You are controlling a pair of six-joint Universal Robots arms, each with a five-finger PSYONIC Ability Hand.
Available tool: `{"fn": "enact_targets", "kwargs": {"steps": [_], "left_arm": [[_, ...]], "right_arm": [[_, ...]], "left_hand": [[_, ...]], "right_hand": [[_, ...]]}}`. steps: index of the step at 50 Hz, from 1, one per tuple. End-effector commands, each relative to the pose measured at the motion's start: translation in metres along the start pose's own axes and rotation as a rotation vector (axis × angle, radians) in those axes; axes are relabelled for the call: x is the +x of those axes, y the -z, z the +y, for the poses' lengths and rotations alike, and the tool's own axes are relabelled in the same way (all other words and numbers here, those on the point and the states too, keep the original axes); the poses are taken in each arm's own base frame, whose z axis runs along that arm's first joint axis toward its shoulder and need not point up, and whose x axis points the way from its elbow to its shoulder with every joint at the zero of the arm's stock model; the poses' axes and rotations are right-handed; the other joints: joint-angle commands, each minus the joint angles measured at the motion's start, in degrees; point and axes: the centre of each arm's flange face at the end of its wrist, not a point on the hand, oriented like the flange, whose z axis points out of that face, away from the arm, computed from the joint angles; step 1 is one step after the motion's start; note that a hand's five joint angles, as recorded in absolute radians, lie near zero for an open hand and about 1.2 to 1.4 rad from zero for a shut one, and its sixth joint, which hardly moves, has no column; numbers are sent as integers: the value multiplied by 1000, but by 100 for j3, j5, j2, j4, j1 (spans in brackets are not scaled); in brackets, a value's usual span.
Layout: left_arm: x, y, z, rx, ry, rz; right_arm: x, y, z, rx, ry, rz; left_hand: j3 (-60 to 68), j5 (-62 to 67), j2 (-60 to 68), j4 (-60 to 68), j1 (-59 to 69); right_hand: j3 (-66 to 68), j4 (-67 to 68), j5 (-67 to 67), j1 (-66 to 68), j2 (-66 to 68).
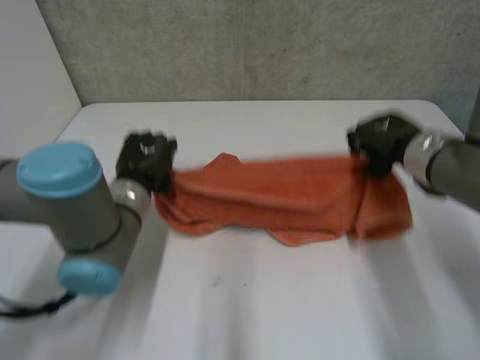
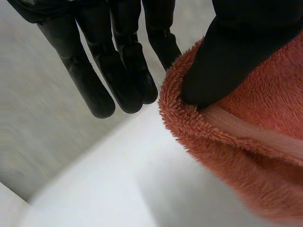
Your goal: Fold the laundry
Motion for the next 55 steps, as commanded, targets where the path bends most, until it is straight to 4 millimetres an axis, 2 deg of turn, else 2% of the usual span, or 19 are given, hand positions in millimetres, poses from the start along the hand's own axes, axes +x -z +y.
{"fn": "enact_targets", "kwargs": {"steps": [1, 3, 5, 8, 12, 13, 14, 15, 17, 18, 20, 28, 31, 35, 37, 40, 45, 48, 55], "left_arm": [[-85, -30, -195, 700, -13, -323], [-99, -19, -221, 809, -5, -374], [-111, -8, -243, 912, -13, -401], [-111, -4, -243, 908, -26, -383], [-100, -9, -207, 743, -38, -316], [-94, -13, -186, 659, -43, -289], [-94, -13, -185, 658, -43, -288], [-92, -15, -174, 617, -47, -277], [-86, -17, -138, 487, -53, -243], [-86, -17, -138, 486, -53, -243], [-71, -15, -76, 296, -57, -186], [-26, -3, 23, 8, -58, -44], [-19, 0, 32, -18, -60, -23], [-12, 2, 33, -18, -60, -7], [-12, 3, 30, -12, -61, -6], [-11, 3, 28, -4, -61, -4], [-9, 2, 26, 12, -61, -4], [-8, -1, 27, 26, -61, -8], [-9, -5, 26, 59, -58, -24]], "right_arm": [[69, 2, -102, 511, -110, 329], [89, 35, -143, 740, -137, 407], [89, 53, -155, 783, -134, 414], [82, 66, -150, 741, -131, 367], [59, 54, -122, 582, -154, 201], [59, 54, -122, 581, -154, 200], [44, 45, -103, 465, -182, 104], [44, 45, -103, 464, -182, 103], [33, 35, -83, 340, -193, 33], [26, 26, -68, 255, -184, -3], [19, 18, -54, 176, -163, -35], [-12, -27, 13, -108, -94, -174], [-14, -41, 31, -172, -106, -165], [-9, -50, 32, -175, -97, -109], [-5, -51, 29, -162, -98, -80], [2, -59, 30, -117, -124, -17], [8, -58, 25, -49, -184, 36], [13, -31, 6, 29, -244, 66], [1, 23, -5, 136, -243, 103]], "left_hand": [[1161, 1526, 1132, 1151, 1476], [1161, 1526, 1132, 1151, 1476], [1161, 1526, 1132, 1151, 1476], [1161, 1526, 1132, 1151, 1476], [1161, 1526, 1132, 1151, 1476], [1161, 1526, 1132, 1151, 1476], [1161, 1526, 1132, 1151, 1476], [1161, 1526, 1132, 1151, 1476], [1161, 1526, 1132, 1151, 1476], [1161, 1526, 1132, 1151, 1476], [1161, 1526, 1132, 1151, 1476], [1161, 1526, 1132, 1151, 1476], [1161, 1526, 1132, 1151, 1476], [1161, 1526, 1132, 1151, 1476], [1161, 1526, 1132, 1151, 1476], [1161, 1526, 1132, 1151, 1476], [1161, 1526, 1132, 1151, 1476], [1161, 1526, 1132, 1151, 1476], [1161, 1526, 1132, 1151, 1476]], "right_hand": [[1196, 1164, 1327, 2450, 1255], [1196, 1164, 1327, 2450, 1255], [1196, 1164, 1327, 2450, 1255], [1196, 1164, 1327, 2450, 1255], [1196, 1164, 1327, 2450, 1255], [1196, 1164, 1327, 2450, 1255], [1196, 1164, 1327, 2450, 1255], [1196, 1164, 1327, 2450, 1255], [1196, 1164, 1327, 2450, 1255], [1196, 1164, 1327, 2450, 1255], [1196, 1164, 1327, 2450, 1255], [1196, 1164, 1327, 2450, 1255], [1196, 1164, 1327, 2450, 1255], [985, 953, 1116, 2239, 1044], [47, 15, 178, 1301, 106], [-2864, -2896, -2732, -1609, -2804], [-4198, -4230, -4066, -2943, -4138], [-4316, -4348, -4184, -3061, -4256], [-3425, -3457, -3294, -2171, -3366]]}}
